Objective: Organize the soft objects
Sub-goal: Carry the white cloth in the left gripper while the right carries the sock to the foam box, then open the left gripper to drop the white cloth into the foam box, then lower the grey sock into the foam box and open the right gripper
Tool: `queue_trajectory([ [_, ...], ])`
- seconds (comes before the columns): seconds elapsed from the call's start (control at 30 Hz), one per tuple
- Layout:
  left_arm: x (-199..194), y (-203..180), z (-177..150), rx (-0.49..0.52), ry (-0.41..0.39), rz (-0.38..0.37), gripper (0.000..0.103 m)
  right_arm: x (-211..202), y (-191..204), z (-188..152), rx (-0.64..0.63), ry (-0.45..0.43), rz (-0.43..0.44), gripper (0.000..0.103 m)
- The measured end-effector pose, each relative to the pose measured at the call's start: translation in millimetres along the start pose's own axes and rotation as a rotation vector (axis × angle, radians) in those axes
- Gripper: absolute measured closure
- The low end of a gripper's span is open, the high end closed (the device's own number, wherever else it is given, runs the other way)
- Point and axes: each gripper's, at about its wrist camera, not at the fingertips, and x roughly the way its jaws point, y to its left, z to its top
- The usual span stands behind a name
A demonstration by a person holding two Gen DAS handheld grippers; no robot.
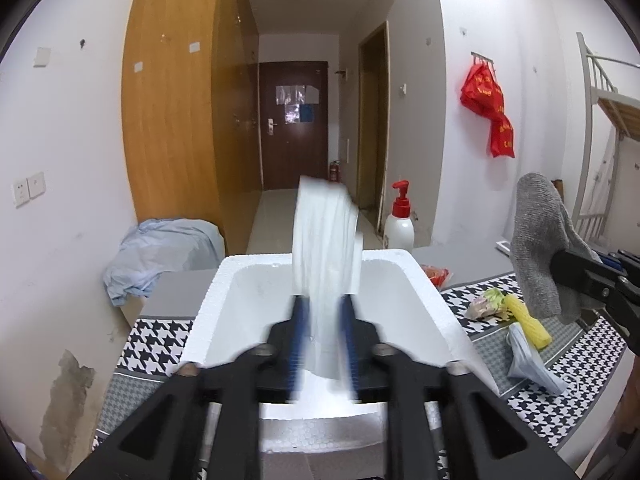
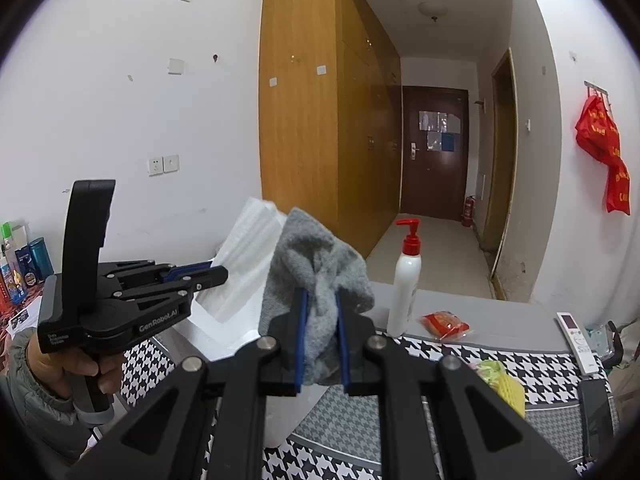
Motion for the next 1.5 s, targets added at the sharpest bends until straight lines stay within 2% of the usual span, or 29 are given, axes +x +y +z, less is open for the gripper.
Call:
queue_trajectory([
  [0.03, -1.4, 0.5, -0.4, -0.002, -0.006, -0.001, 0.036, 0.4, -0.7, 0.3, 0.001, 0.0, -0.002, 0.086],
  [0.07, -2.7, 0.5, -0.8, -0.005, -0.012, 0.001, 0.026, 0.6, -0.8, 0.4, 0.002, 0.0, -0.004, 0.086],
  [0.1, -5.5, 1.9, -1.3, -0.018, -0.027, 0.003, 0.019, 1.0, -0.2, 0.6, 0.002, 0.0, -0.007, 0.086],
  [0.17, -8.4, 5.2, -1.2, -0.034, -0.037, 0.001, 0.017, 1.2, 0.2, -0.1, 0.0, 0.0, -0.014, 0.086],
  [0.23, -10.2, 7.4, -1.5, -0.039, -0.049, 0.011, 0.002, 1.9, 0.2, -1.0, 0.002, 0.004, -0.015, 0.086],
  [0.3, -14.3, 10.6, -2.6, -0.049, -0.075, 0.045, 0.001, 2.3, 2.4, 0.3, 0.0, 0.005, -0.018, 0.086],
  [0.4, -18.7, 17.9, -3.7, -0.066, -0.082, 0.042, 0.001, -0.1, 6.2, 0.8, -0.003, -0.003, -0.015, 0.086],
  [0.53, -28.3, 28.8, -5.8, -0.074, -0.107, 0.077, 0.001, 1.1, 11.0, 1.9, -0.012, -0.008, -0.008, 0.086],
  [0.83, -42.1, 45.6, -11.1, -0.069, -0.13, 0.087, 0.001, 13.8, 25.2, 3.2, -0.027, 0.004, 0.01, 0.086],
  [1.5, -61.5, 80.6, -20.9, -0.085, -0.135, 0.151, 0.001, 47.5, 60.0, 13.9, -0.036, 0.036, 0.066, 0.086],
])
